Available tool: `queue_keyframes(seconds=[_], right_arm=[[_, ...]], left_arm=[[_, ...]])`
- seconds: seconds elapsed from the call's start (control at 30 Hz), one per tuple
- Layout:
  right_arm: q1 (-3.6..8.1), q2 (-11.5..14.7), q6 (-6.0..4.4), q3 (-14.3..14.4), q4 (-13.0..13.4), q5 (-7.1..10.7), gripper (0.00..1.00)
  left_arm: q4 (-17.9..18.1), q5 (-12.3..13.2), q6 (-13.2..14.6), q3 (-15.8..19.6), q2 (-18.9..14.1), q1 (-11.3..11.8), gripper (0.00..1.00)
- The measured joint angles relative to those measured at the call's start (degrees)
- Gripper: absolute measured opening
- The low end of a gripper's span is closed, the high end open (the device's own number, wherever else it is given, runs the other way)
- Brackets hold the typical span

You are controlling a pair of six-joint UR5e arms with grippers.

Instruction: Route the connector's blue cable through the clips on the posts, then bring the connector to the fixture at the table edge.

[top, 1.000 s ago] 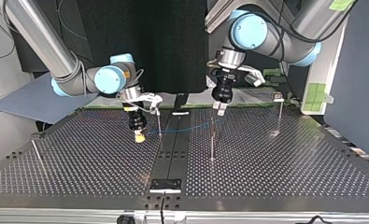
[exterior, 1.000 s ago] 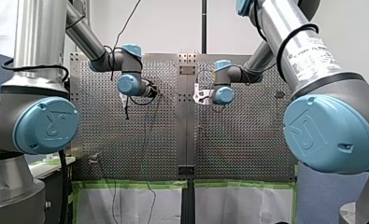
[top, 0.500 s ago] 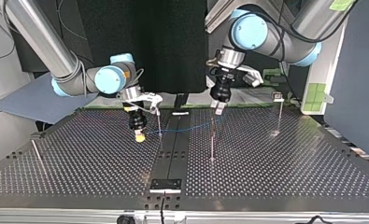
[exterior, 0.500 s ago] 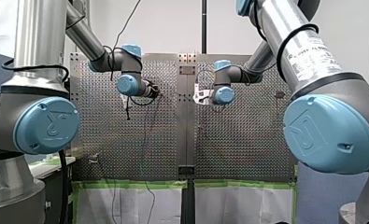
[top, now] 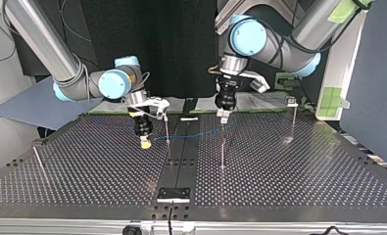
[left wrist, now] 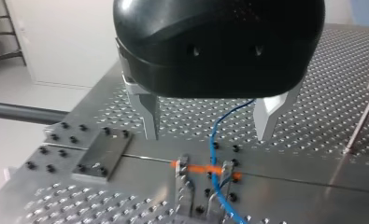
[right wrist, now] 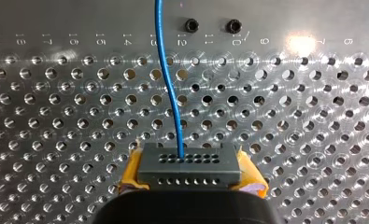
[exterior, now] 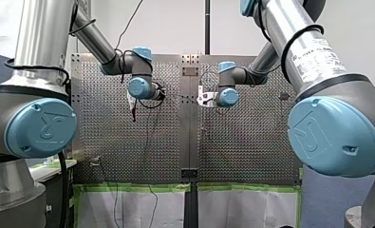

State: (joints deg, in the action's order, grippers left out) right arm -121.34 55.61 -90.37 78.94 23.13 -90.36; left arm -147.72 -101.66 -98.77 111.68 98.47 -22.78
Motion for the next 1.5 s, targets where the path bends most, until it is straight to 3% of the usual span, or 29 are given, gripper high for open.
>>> queue_keyframes(seconds=[0.4, 0.67, 0.87, 1.23, 1.5], right_arm=[[-0.17, 0.0, 0.0, 0.02, -0.27, 0.0, 0.0], [-0.34, -0.01, -0.07, 0.03, -0.54, 0.0, 0.0], [-0.12, -0.01, -0.11, 0.05, -1.89, -0.07, 0.0], [-0.16, -0.01, 0.0, 0.05, -2.04, -0.17, 0.0], [-0.38, -0.01, 0.0, 0.05, -1.84, -0.18, 0.0]], left_arm=[[-1.69, -6.45, 0.92, -6.44, 6.44, -6.37, 1.0], [-0.01, -10.32, -2.04, -10.06, 9.34, -9.77, 1.0], [0.55, -13.07, -1.31, -10.68, 9.55, -10.1, 1.0], [-0.26, -18.26, 1.39, -10.75, 9.57, -9.26, 1.0], [-0.38, -19.13, 2.48, -11.38, 9.63, -9.02, 1.0]])
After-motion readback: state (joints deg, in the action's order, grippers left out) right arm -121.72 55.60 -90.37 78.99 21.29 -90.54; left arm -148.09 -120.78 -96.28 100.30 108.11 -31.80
